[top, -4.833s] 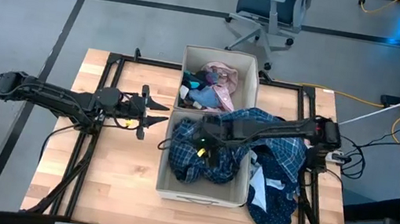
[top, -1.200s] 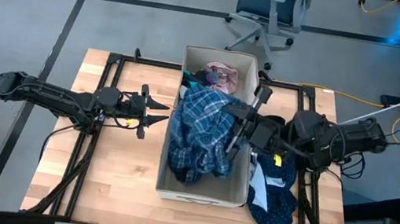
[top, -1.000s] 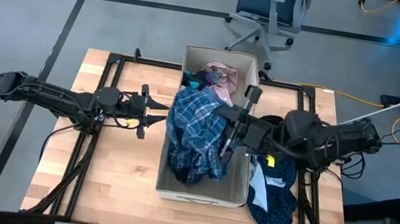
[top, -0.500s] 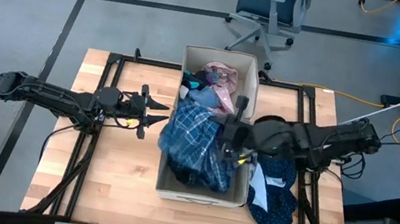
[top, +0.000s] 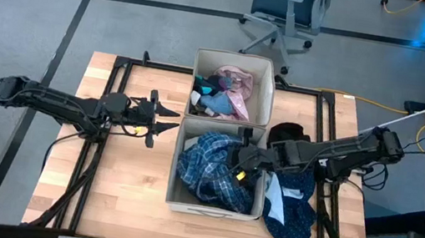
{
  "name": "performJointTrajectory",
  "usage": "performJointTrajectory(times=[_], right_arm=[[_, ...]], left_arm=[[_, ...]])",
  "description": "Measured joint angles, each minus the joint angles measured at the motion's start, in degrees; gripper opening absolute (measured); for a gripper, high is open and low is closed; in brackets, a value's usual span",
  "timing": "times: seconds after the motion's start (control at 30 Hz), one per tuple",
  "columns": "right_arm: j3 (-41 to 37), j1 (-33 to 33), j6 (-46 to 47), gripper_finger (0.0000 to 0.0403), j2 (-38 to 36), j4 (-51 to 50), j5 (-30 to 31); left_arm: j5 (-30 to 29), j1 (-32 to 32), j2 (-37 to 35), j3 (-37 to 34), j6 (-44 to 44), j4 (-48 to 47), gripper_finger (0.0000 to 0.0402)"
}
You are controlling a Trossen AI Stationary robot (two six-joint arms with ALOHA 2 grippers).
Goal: Sort clothes
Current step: Put the blue shirt into the bottom laundry organizer
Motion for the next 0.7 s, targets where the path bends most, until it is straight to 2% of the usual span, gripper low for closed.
performJointTrajectory(times=[0.23, 0.43, 0.57, 0.7], right_arm=[[-5.16, 0.11, 2.09, 0.0015, 0.0, -1.33, -0.04], [-4.14, 0.11, 4.57, 0.0022, 0.0, -2.35, -0.04], [1.0, 0.13, 6.74, 0.0067, 0.0, -8.34, -0.7], [7.79, 0.11, 11.42, 0.0131, 0.0, -20.97, -6.24]], left_arm=[[0.0, 0.0, 0.01, 0.01, 0.08, 0.0, 0.0139], [0.0, 0.0, 0.02, -0.01, 0.03, 0.0, 0.0139], [0.0, 0.0, 0.0, 0.01, 0.02, -0.02, 0.0139], [0.0, 0.0, 0.0, 0.01, 0.01, -0.2, 0.0139]])
